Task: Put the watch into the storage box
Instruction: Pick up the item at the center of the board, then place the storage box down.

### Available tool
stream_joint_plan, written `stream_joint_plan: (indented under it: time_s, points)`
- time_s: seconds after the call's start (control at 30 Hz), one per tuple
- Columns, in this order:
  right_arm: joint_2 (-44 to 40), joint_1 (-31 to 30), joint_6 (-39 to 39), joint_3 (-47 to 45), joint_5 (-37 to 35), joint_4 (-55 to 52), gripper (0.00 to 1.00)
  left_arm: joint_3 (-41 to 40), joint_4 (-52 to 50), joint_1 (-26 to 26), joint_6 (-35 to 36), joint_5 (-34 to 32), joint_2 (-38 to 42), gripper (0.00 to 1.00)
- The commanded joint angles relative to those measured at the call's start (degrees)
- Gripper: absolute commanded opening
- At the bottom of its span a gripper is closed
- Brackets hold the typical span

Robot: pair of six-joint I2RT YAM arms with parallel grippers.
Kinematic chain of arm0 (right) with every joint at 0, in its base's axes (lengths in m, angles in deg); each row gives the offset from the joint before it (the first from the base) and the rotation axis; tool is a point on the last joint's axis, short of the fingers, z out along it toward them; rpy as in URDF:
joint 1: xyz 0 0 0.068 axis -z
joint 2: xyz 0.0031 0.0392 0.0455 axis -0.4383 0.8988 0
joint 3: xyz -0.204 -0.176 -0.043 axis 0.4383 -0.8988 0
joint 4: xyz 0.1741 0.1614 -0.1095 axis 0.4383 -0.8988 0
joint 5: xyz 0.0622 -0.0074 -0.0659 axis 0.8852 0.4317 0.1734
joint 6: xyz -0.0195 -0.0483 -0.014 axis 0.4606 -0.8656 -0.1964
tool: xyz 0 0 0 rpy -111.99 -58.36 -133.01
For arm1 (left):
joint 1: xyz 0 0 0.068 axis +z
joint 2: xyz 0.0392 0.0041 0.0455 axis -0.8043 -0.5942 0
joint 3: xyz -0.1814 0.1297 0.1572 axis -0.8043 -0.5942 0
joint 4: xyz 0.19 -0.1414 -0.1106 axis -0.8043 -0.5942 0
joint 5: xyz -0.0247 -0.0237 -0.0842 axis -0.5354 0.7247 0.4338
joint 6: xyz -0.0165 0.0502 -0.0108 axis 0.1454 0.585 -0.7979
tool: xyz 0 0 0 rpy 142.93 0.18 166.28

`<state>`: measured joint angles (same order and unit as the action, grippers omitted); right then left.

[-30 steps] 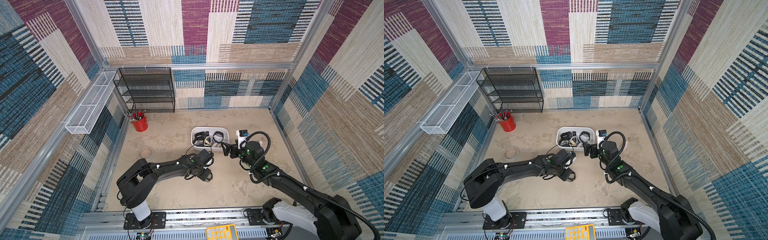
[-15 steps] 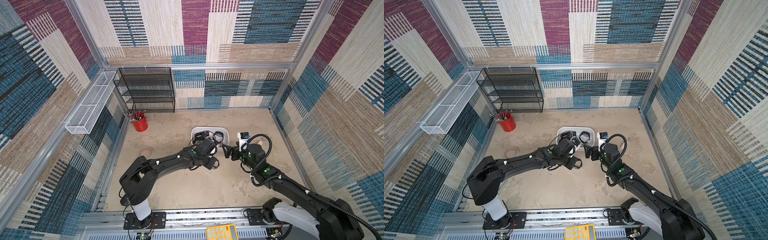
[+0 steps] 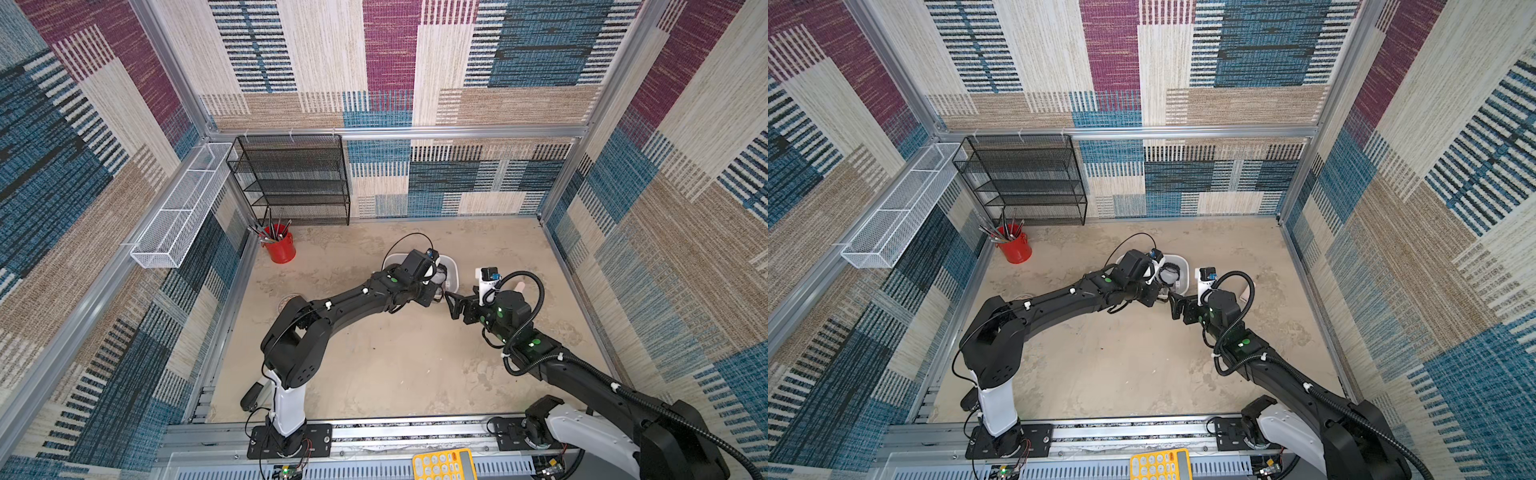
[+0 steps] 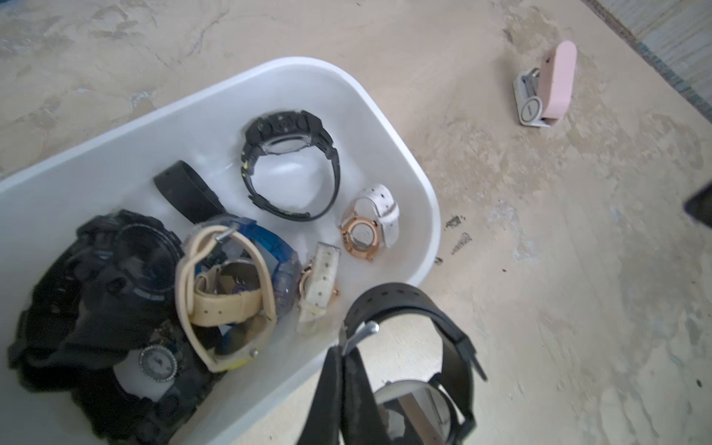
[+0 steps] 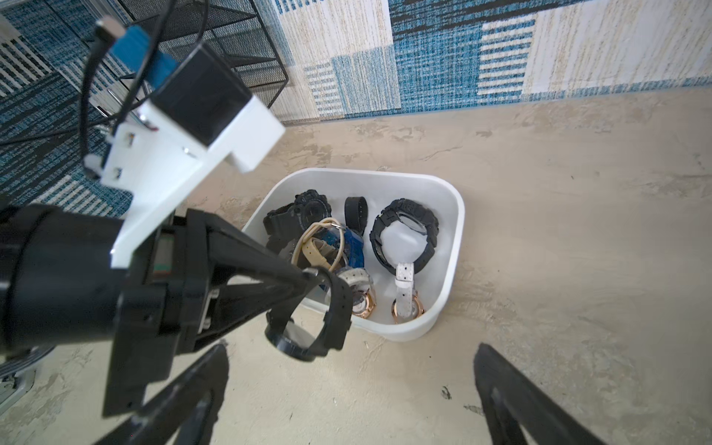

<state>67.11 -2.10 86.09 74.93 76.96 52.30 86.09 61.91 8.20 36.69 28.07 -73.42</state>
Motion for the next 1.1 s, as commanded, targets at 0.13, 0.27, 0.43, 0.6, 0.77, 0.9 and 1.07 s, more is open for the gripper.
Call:
stream_joint_plan:
  time_s: [0.13, 0.27, 0.43, 0.6, 0.77, 0.9, 1.07]
  points:
    - [0.0, 0.1, 0.6, -0.4, 0.6, 2.8, 1.0, 5.6, 0.8, 2.0, 0.9, 0.8, -3.7, 0.0]
    - [0.3, 0.1, 0.7, -0.3, 0.6, 2.9, 1.0, 8.1, 0.8, 3.0, 0.5, 0.7, -6.0, 0.0]
    - [0.6, 0.1, 0.6, -0.1, 0.6, 2.9, 1.0, 10.5, 0.5, 3.8, -0.3, 1.3, -8.9, 0.0]
    - [1.3, 0.1, 0.7, 0.2, 0.8, 2.9, 0.99, 13.5, 0.0, 4.2, -0.9, 2.0, -11.5, 0.0]
    - [1.8, 0.1, 0.6, 0.6, 0.8, 2.9, 1.0, 16.8, -2.1, 4.3, -0.7, 2.1, -14.8, 0.0]
    - [1.9, 0.1, 0.7, 0.7, 0.7, 2.9, 1.0, 17.3, -2.8, 4.4, -0.9, 2.2, -15.4, 0.0]
    - [2.4, 0.1, 0.7, 1.0, 0.7, 3.2, 0.99, 16.3, -1.8, 4.6, -1.6, 2.8, -13.5, 0.34]
